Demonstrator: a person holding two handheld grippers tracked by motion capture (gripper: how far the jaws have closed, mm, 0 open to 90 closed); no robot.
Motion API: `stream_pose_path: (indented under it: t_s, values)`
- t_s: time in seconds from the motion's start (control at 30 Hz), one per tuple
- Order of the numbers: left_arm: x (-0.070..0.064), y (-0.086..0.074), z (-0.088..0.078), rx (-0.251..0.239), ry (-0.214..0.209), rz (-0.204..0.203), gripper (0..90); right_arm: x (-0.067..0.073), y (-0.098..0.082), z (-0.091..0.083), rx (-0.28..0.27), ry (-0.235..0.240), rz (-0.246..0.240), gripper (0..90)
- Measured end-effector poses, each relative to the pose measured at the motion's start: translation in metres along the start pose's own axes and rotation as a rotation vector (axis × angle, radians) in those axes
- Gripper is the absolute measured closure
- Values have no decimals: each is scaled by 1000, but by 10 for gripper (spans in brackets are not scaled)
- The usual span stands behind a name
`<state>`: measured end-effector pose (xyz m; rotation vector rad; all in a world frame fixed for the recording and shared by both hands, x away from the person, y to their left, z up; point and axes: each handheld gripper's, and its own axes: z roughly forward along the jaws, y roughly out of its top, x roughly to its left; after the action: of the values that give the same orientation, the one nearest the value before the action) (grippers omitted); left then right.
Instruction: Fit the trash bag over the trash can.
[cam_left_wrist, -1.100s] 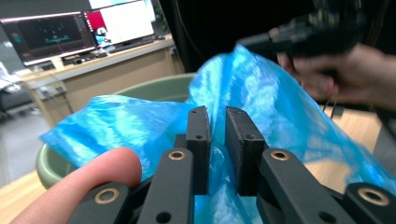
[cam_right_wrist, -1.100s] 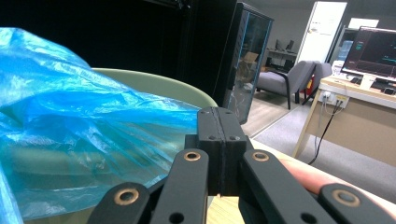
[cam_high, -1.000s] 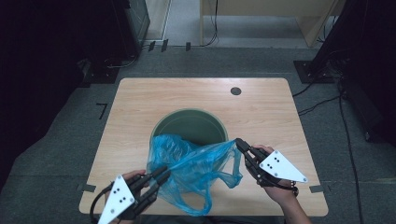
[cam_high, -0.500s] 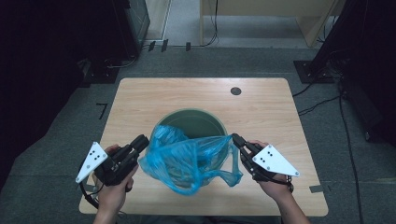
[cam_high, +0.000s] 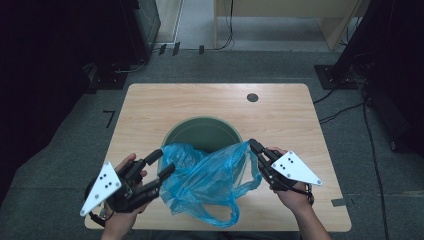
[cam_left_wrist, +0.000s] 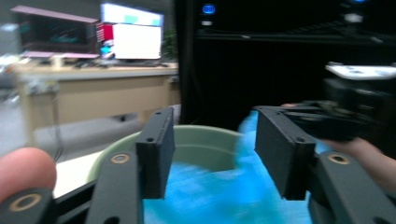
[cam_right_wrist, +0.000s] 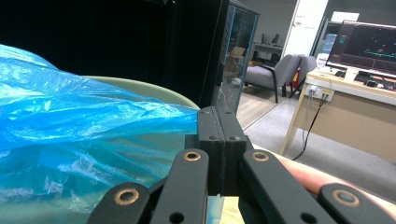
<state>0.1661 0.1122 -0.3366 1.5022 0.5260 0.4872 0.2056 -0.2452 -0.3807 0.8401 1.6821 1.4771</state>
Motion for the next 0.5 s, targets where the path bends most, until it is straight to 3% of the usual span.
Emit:
stream_pose_path:
  t_s: [0.07, 0.17, 0.3, 0.4, 0.43, 0.5]
  values:
    - [-14, -1, 2, 11, -34, 58, 398, 1, 0, 0, 0, 0, -3, 900]
    - [-24, -14, 5, 56, -27, 177, 381, 0, -1, 0, 2, -7, -6, 900]
    - [-21, -27, 4, 113, -26, 186, 346, -4, -3, 0, 9, -26, 12, 900]
    - [-19, -33, 6, 160, 35, 264, 499, -6, -4, -1, 8, -30, 14, 900]
    - [-18, -34, 6, 169, 48, 267, 561, -6, -4, -1, 7, -34, 14, 900]
    - [-10, -36, 7, 168, 66, 227, 679, -7, -4, -1, 8, -36, 16, 900]
